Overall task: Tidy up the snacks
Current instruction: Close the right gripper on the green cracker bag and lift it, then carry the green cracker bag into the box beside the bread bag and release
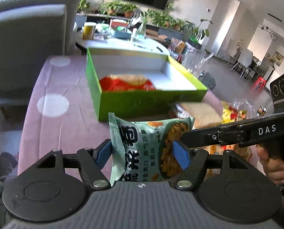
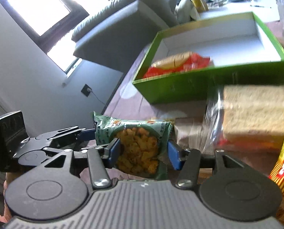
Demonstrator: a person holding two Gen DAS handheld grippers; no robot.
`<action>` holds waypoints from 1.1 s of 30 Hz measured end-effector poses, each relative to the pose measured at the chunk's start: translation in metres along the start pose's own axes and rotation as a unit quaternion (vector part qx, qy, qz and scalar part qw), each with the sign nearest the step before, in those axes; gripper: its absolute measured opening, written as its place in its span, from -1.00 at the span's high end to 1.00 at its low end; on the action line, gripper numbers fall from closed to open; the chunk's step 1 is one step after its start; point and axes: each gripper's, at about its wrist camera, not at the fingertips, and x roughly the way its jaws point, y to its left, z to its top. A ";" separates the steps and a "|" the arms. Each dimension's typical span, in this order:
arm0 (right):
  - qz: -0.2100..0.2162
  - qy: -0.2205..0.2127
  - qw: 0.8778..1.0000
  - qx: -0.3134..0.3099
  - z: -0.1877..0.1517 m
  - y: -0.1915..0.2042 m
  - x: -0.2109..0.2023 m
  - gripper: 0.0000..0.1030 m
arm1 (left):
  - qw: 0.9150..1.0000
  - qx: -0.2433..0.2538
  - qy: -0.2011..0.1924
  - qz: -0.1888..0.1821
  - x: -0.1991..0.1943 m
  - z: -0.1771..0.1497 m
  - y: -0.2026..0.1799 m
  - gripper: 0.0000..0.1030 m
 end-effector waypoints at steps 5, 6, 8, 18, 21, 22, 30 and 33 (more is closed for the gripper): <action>-0.004 -0.041 0.999 -0.012 0.014 0.003 -0.016 -0.16 | 1.000 0.009 -0.018 -0.013 -0.001 0.019 -0.012 -0.34; -0.006 -0.048 0.999 -0.013 0.017 0.002 -0.018 -0.16 | 1.000 0.011 -0.021 -0.017 0.001 0.022 -0.015 -0.35; -0.012 -0.061 0.998 -0.016 0.024 0.000 -0.022 -0.16 | 0.999 0.019 -0.027 -0.021 0.005 0.030 -0.023 -0.37; -0.017 -0.095 0.995 -0.018 0.046 -0.019 -0.037 -0.16 | 0.997 0.063 -0.035 -0.034 0.029 0.059 -0.057 -0.38; -0.026 -0.106 0.994 0.003 0.046 -0.035 -0.047 -0.16 | 0.999 0.035 -0.038 -0.013 0.020 0.052 -0.043 -0.60; -0.025 -0.103 0.994 0.011 0.045 -0.041 -0.049 -0.16 | 0.999 0.028 -0.037 -0.003 0.018 0.049 -0.037 -0.63; -0.005 0.014 1.000 -0.003 0.002 -0.038 -0.008 -0.53 | 0.999 -0.011 0.028 0.035 0.010 -0.001 -0.003 -0.65; 0.006 0.037 0.999 -0.006 -0.006 -0.030 0.008 -0.53 | 0.999 0.009 0.044 0.013 0.015 -0.012 -0.006 -0.64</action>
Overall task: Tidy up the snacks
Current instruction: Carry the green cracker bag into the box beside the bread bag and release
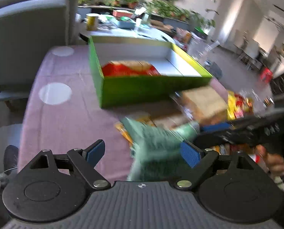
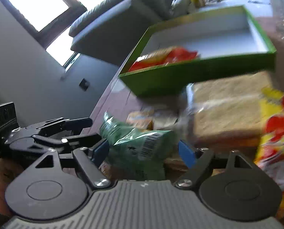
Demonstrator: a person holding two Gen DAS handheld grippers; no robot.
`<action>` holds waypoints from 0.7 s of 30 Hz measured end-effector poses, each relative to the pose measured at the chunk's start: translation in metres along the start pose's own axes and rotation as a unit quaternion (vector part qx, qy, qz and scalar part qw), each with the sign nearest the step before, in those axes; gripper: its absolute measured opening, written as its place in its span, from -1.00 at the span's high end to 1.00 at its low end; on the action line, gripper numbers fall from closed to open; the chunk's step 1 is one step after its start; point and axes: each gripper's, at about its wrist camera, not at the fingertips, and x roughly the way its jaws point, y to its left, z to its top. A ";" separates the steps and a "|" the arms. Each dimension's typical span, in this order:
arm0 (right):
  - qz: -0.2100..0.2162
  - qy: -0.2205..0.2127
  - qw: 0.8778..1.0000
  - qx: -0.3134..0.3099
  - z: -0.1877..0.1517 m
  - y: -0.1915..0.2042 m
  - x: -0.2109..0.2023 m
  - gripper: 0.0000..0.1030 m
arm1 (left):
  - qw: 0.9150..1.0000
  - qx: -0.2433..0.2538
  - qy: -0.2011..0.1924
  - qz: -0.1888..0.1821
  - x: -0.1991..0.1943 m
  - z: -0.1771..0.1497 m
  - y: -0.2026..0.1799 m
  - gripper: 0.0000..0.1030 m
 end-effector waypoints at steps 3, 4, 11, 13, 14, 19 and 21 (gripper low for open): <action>-0.018 0.005 1.000 0.000 0.000 0.004 0.008 -0.52 | 1.000 0.021 0.012 0.007 0.011 -0.006 -0.002 -0.66; -0.019 0.005 1.000 0.000 0.000 0.005 0.009 -0.53 | 1.000 0.019 0.017 0.001 0.016 -0.007 0.000 -0.66; -0.028 0.014 0.999 0.027 -0.004 0.007 0.010 -0.52 | 0.999 0.020 0.031 -0.040 0.028 -0.016 -0.003 -0.53; -0.022 0.027 0.999 0.034 -0.008 0.008 0.016 -0.34 | 0.998 0.029 0.029 -0.045 0.026 -0.016 -0.011 -0.43; -0.031 0.024 0.999 0.026 -0.009 0.011 0.018 -0.23 | 0.998 0.036 0.026 -0.036 0.024 -0.016 -0.015 -0.43; -0.035 -0.007 0.999 0.011 -0.005 0.024 0.000 -0.18 | 0.998 0.041 -0.015 -0.039 0.005 0.000 -0.021 -0.43; -0.035 -0.027 0.999 0.000 0.000 0.030 -0.013 -0.18 | 0.998 0.047 -0.033 -0.039 -0.002 0.010 -0.027 -0.43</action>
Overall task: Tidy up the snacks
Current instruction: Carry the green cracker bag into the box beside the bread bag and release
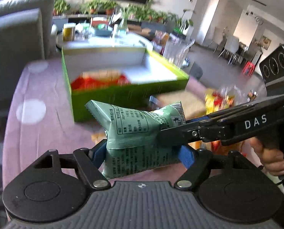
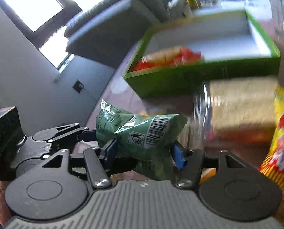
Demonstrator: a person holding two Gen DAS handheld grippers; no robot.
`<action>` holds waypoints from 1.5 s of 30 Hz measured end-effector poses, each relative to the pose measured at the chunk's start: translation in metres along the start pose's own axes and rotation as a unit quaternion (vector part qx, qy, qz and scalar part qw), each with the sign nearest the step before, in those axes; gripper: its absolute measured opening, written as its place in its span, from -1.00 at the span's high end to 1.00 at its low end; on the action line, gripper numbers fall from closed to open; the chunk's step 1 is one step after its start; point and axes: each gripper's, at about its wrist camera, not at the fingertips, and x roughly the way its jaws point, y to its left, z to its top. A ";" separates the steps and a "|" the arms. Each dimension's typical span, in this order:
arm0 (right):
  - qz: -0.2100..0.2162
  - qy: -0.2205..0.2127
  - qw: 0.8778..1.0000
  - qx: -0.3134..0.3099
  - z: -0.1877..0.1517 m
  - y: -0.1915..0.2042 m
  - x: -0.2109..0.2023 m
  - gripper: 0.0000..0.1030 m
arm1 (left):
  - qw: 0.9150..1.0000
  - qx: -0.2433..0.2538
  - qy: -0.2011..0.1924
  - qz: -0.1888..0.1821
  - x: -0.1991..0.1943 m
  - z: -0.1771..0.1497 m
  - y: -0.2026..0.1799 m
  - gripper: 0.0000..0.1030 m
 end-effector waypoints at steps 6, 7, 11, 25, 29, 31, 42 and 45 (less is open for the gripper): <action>-0.008 -0.057 0.998 -0.025 0.024 0.002 -0.026 -0.18 | 0.999 0.022 -0.035 0.009 0.002 0.039 -0.017 -0.46; -0.010 -0.066 0.997 -0.027 0.028 0.000 -0.029 -0.18 | 0.999 0.026 -0.039 0.009 0.004 0.046 -0.019 -0.46; -0.015 -0.098 0.995 -0.030 0.045 -0.011 -0.037 -0.18 | 0.998 0.038 -0.051 0.011 0.016 0.070 -0.031 -0.46; -0.036 -0.144 0.989 -0.014 0.092 -0.057 -0.035 -0.19 | 0.999 0.002 -0.050 0.016 0.080 0.118 -0.035 -0.54; -0.041 -0.138 0.990 -0.003 0.103 -0.073 -0.023 -0.19 | 0.999 -0.017 -0.036 0.016 0.100 0.121 -0.027 -0.55; -0.043 -0.135 0.990 0.002 0.107 -0.080 -0.018 -0.19 | 0.999 -0.026 -0.029 0.015 0.109 0.123 -0.024 -0.55; -0.039 -0.108 0.993 0.027 0.108 -0.103 0.002 -0.20 | 0.999 -0.046 0.010 0.015 0.136 0.117 -0.013 -0.55; -0.039 -0.104 0.993 0.027 0.109 -0.104 0.005 -0.21 | 0.999 -0.048 0.017 0.014 0.140 0.117 -0.012 -0.57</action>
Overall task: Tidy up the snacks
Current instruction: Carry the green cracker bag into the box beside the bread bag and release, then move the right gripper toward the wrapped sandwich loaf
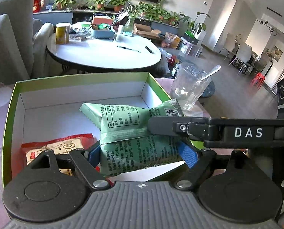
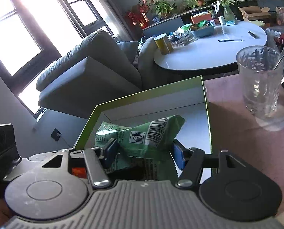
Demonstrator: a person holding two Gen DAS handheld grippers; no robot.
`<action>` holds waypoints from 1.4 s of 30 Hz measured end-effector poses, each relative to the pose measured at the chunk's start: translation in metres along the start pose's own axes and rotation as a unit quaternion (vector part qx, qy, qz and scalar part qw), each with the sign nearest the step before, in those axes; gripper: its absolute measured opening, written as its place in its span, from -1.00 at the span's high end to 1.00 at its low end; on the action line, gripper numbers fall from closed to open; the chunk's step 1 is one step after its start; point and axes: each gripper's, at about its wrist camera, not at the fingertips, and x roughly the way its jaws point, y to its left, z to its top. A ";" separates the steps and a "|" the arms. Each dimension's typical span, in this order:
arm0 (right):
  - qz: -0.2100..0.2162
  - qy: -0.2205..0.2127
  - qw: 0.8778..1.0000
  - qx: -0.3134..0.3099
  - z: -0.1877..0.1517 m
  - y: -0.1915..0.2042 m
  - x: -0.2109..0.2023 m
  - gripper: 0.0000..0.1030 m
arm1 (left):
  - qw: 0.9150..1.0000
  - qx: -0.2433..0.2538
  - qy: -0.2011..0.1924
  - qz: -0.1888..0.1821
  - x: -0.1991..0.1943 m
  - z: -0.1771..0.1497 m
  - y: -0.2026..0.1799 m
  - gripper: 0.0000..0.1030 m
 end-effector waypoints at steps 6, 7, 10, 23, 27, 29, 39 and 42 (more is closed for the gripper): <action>-0.001 0.003 1.000 0.005 0.000 -0.002 0.003 -0.21 | 1.000 0.001 0.007 0.000 0.000 -0.004 -0.001 -0.59; -0.002 0.003 1.000 0.006 0.000 -0.002 0.004 -0.21 | 1.000 0.001 0.008 0.000 0.001 -0.004 -0.001 -0.59; -0.006 0.000 1.000 0.014 0.001 -0.005 0.005 -0.22 | 1.000 0.001 0.013 -0.002 0.000 -0.006 -0.001 -0.59; -0.024 -0.027 0.999 0.032 0.002 -0.014 -0.016 -0.23 | 1.000 0.002 0.000 0.000 -0.018 -0.009 0.002 -0.60; -0.027 -0.038 0.998 0.038 0.003 -0.017 -0.026 -0.23 | 1.000 -0.001 -0.007 0.009 -0.026 -0.013 0.004 -0.60; -0.026 -0.038 0.998 0.038 0.001 -0.015 -0.029 -0.23 | 1.000 -0.003 -0.010 0.008 -0.032 -0.016 0.006 -0.60; -0.032 -0.024 0.999 0.008 -0.018 0.003 -0.041 -0.29 | 1.000 0.003 -0.021 0.009 -0.056 -0.031 0.006 -0.61; -0.036 -0.017 0.999 0.013 -0.024 0.003 -0.045 -0.29 | 1.000 -0.002 -0.020 0.010 -0.062 -0.036 0.008 -0.61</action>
